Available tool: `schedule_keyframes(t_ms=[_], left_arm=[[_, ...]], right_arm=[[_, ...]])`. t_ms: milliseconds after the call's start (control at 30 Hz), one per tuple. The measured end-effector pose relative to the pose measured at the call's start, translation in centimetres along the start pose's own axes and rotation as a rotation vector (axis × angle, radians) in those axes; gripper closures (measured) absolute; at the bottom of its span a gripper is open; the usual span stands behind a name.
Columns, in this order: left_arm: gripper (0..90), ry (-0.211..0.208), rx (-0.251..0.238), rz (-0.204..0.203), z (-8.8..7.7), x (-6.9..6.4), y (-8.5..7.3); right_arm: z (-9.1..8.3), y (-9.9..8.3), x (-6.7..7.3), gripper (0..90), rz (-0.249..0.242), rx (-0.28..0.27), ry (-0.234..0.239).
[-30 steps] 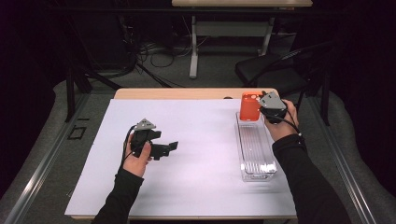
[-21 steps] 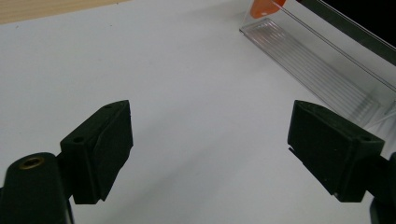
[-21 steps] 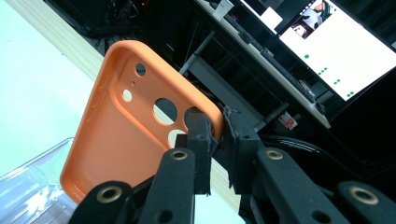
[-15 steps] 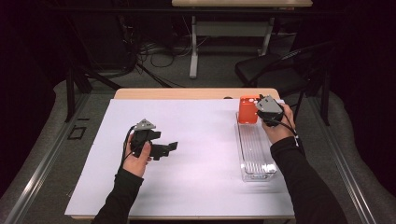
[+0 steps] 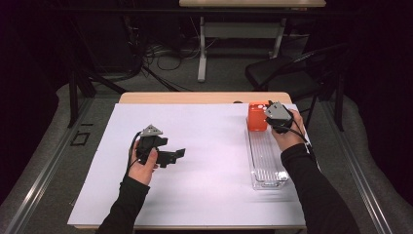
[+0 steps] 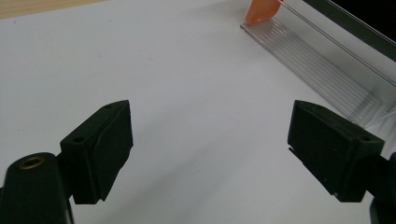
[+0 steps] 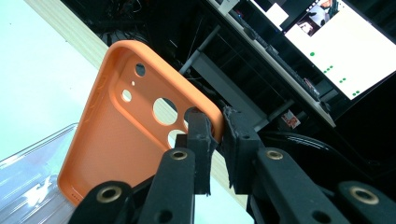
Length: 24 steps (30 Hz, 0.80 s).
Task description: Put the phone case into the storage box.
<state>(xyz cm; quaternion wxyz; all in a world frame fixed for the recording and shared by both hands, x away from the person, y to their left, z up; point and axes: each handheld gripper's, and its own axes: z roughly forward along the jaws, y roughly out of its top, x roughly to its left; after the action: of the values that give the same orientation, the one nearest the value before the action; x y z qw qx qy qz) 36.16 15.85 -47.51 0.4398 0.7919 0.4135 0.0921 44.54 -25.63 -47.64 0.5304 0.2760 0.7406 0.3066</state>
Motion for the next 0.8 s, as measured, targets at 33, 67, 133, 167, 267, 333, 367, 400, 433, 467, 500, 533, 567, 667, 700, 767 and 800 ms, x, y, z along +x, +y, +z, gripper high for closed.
schedule_keyframes(t_ms=[33, 67, 133, 167, 267, 333, 367, 400, 433, 467, 500, 533, 567, 667, 700, 767, 800], left_arm=[[14.3, 0.001, -0.002, 0.0, 0.0, 0.01, 0.0], [14.3, 0.002, -0.002, -0.001, -0.02, 0.02, 0.0], [14.3, 0.0, -0.002, -0.002, -0.05, 0.03, 0.0], [14.3, 0.002, -0.002, -0.002, -0.04, 0.02, -0.01], [14.3, 0.001, 0.001, -0.001, -0.01, 0.0, -0.02], [14.3, 0.001, 0.001, -0.001, 0.03, -0.02, -0.03], [14.3, 0.001, 0.002, 0.0, 0.04, -0.03, -0.03], [14.3, 0.001, 0.003, 0.0, 0.06, -0.04, -0.03], [14.3, 0.0, 0.003, -0.001, 0.07, -0.04, -0.03], [14.3, 0.0, 0.005, -0.001, 0.07, -0.04, -0.03], [14.3, 0.0, 0.005, -0.001, 0.08, -0.04, -0.04], [14.3, 0.0, 0.006, 0.002, 0.09, -0.02, -0.03], [14.3, 0.0, 0.006, 0.001, 0.1, -0.03, -0.04], [14.3, 0.001, 0.007, 0.0, 0.1, -0.01, -0.04], [14.3, 0.002, 0.007, 0.0, 0.1, -0.01, -0.04], [14.3, 0.003, 0.007, 0.0, 0.09, -0.02, -0.04], [14.3, 0.002, 0.007, 0.001, 0.09, -0.04, -0.04]], right_arm=[[0.01, 0.0, 0.02, 82.3, 0.0, -0.001, 0.0], [0.03, -0.01, 0.03, 82.3, -0.001, -0.004, 0.0], [0.05, -0.02, 0.02, 82.2, -0.004, -0.005, 0.0], [0.05, -0.04, 0.01, 82.1, -0.004, -0.005, 0.0], [0.06, -0.1, -0.01, 81.9, -0.011, -0.004, 0.003], [0.08, -0.18, -0.08, 81.8, -0.012, -0.003, 0.004], [0.1, -0.21, -0.09, 81.7, -0.014, -0.002, 0.002], [0.11, -0.26, -0.13, 81.6, -0.017, -0.002, 0.001], [0.12, -0.32, -0.18, 81.4, -0.02, 0.0, 0.002], [0.13, -0.39, -0.21, 81.4, -0.02, 0.001, 0.002], [0.16, -0.46, -0.27, 81.3, -0.021, 0.003, 0.0], [0.15, -0.53, -0.34, 81.3, -0.02, 0.007, 0.001], [0.18, -0.6, -0.39, 81.3, -0.014, 0.006, 0.0], [0.21, -0.81, -0.55, 81.2, 0.002, 0.013, -0.004], [0.23, -0.86, -0.65, 81.1, 0.013, 0.017, -0.002], [0.23, -0.94, -0.81, 81.1, 0.026, 0.023, 0.002], [0.22, -0.94, -0.82, 81.1, 0.026, 0.024, 0.003]])
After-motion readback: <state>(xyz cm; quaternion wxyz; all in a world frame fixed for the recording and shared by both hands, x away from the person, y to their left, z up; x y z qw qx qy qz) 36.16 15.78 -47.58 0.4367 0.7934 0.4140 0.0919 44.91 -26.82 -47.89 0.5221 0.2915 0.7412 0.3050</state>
